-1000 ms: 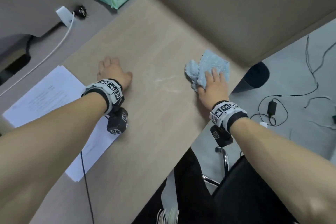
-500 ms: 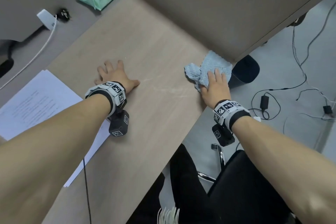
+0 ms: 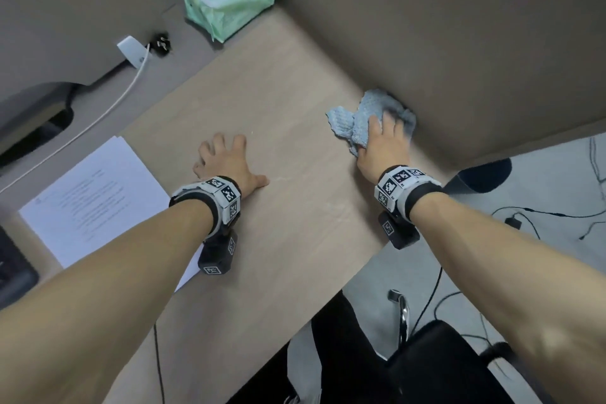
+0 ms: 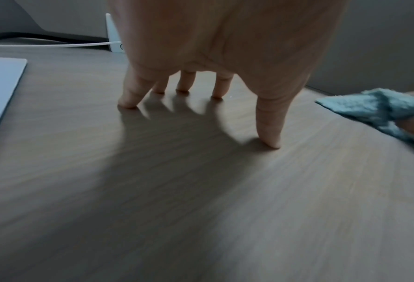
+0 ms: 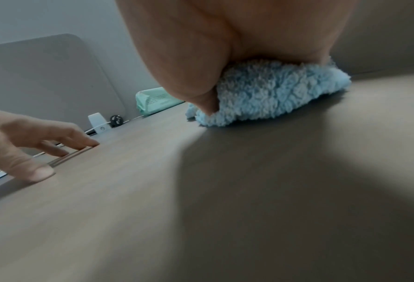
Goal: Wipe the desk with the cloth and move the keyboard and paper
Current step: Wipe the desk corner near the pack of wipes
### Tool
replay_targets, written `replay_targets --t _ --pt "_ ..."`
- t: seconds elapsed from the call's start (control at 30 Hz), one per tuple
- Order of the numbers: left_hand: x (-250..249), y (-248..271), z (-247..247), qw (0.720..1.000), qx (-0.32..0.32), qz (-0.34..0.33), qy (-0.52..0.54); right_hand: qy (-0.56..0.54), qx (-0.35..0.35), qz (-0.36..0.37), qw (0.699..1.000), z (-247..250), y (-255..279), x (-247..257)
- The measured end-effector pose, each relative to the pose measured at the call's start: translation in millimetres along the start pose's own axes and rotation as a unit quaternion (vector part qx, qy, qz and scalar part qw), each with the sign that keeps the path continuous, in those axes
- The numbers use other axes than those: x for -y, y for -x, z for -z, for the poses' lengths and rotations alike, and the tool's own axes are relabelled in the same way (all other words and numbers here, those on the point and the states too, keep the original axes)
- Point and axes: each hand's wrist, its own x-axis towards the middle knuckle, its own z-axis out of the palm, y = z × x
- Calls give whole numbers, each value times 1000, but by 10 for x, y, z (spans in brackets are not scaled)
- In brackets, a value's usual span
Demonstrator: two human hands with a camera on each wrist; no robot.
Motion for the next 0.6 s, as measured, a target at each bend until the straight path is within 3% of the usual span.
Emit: replay_targets --t 0.2,0.47,0.6 --pt "-6 30 -9 1000 10 0 -20 -3 9 120 993 175 -723 644" --pt "-33 30 14 999 34 12 -29 24 26 183 982 300 -1219 1269" --pt "-48 -108 156 999 11 36 8 27 53 207 977 336 -1316 1324"
